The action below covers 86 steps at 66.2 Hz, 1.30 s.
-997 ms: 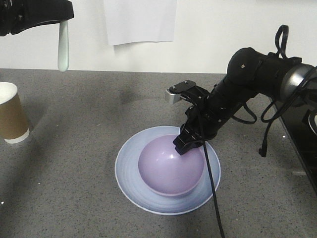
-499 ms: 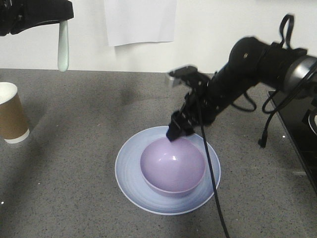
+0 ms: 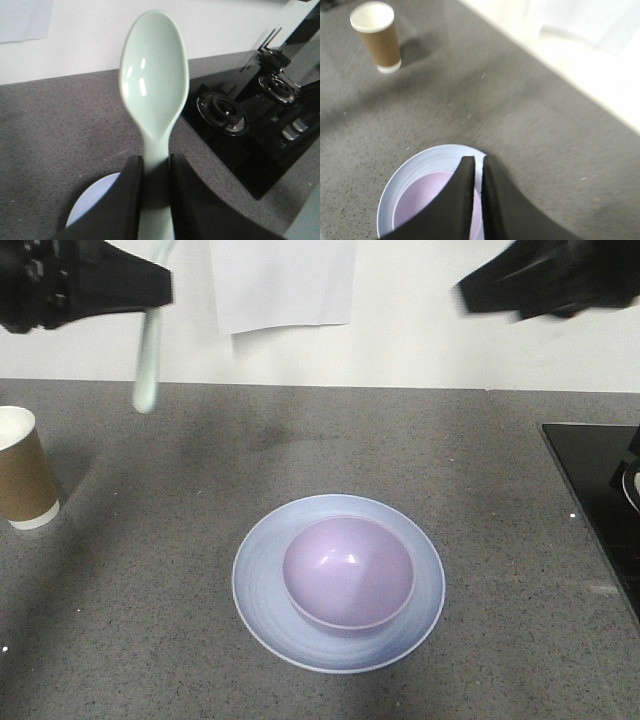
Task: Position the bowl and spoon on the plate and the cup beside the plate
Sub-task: 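Swing the left gripper with the spoon over the bowl, then lower the spoon into the bowl and open the left gripper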
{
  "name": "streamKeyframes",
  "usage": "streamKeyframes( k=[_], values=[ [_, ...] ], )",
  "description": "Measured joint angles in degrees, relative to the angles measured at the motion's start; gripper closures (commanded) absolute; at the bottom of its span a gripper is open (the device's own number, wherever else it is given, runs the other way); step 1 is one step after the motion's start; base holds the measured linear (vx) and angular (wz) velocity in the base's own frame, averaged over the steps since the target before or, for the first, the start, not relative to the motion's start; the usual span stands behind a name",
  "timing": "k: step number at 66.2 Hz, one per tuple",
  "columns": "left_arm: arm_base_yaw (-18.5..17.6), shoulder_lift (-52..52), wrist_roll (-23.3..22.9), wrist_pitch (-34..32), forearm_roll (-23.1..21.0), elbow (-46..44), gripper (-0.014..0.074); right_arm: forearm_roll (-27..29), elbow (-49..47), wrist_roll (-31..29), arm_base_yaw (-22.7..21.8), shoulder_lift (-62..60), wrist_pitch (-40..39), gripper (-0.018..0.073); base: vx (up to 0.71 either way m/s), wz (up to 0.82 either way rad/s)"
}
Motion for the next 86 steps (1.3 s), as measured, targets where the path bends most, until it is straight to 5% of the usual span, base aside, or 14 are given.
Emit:
streamKeyframes(
  k=[17,41,68,86],
  values=[
    [-10.8,4.2,0.9,-0.1,3.5,0.0,0.0604,-5.3,-0.3,2.2,-1.6,-19.0,6.0,0.0566,0.00,0.00],
    [-23.7,16.1,-10.6,5.2,24.0,0.0,0.0604,-21.0,-0.8,12.2,-1.6,-34.3,7.3,0.0565,0.00,0.00],
    [-24.8,23.9,-13.1,6.7,26.6,0.0,0.0604,-23.9,-0.9,14.6,-1.6,-33.7,7.3,0.0565,0.00,0.00],
    [-24.8,24.5,-13.0,3.5,23.2,0.0,0.0603,-24.0,-0.9,14.9,-1.6,-33.5,7.3,0.0565,0.00,0.00]
  ],
)
